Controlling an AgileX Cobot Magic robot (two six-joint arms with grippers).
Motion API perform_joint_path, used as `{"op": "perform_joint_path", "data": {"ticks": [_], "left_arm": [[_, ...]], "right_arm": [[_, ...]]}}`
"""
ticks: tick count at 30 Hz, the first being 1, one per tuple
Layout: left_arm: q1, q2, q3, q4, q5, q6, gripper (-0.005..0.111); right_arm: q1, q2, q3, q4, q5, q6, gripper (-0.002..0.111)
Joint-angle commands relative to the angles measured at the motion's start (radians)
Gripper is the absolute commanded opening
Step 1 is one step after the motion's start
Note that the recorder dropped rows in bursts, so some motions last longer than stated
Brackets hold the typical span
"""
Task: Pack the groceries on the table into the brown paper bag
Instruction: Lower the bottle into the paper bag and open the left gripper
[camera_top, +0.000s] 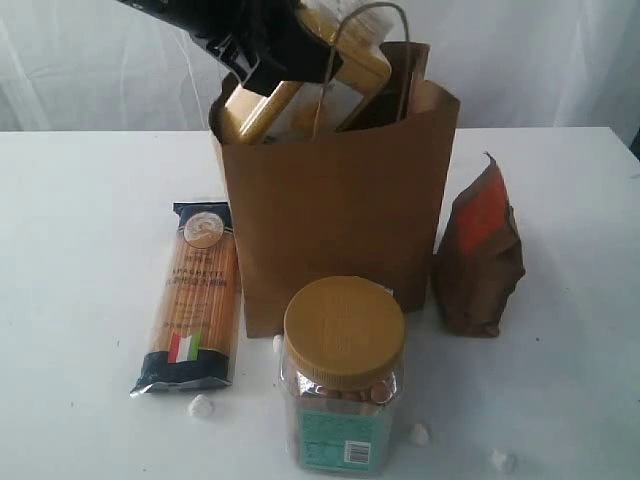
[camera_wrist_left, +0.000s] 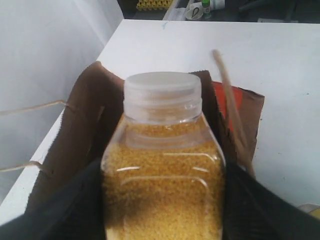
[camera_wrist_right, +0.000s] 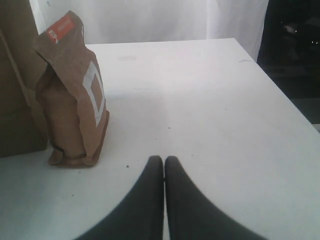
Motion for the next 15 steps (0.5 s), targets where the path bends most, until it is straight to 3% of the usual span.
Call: {"op": "perform_joint_path", "data": {"ticks": [1,12,15], "left_arm": [[-0.001,-0.019,-0.004,-0.048,-0.036,-0.011,0.062],[-0.001,-0.014,-0.004,-0.016,-0.046,-0.011,0.062],[-0.001,0.011,-0.004,-0.012,-0.045,-0.011,0.067]], "right_arm": [[0.001,-0.005,0.001,0.001,-0.009,0.004,0.000],[0.001,-0.005,0.001,0.001,-0.009,0.004,0.000],[0.001,-0.005,0.001,0.001,-0.009,0.004,0.000]]}}
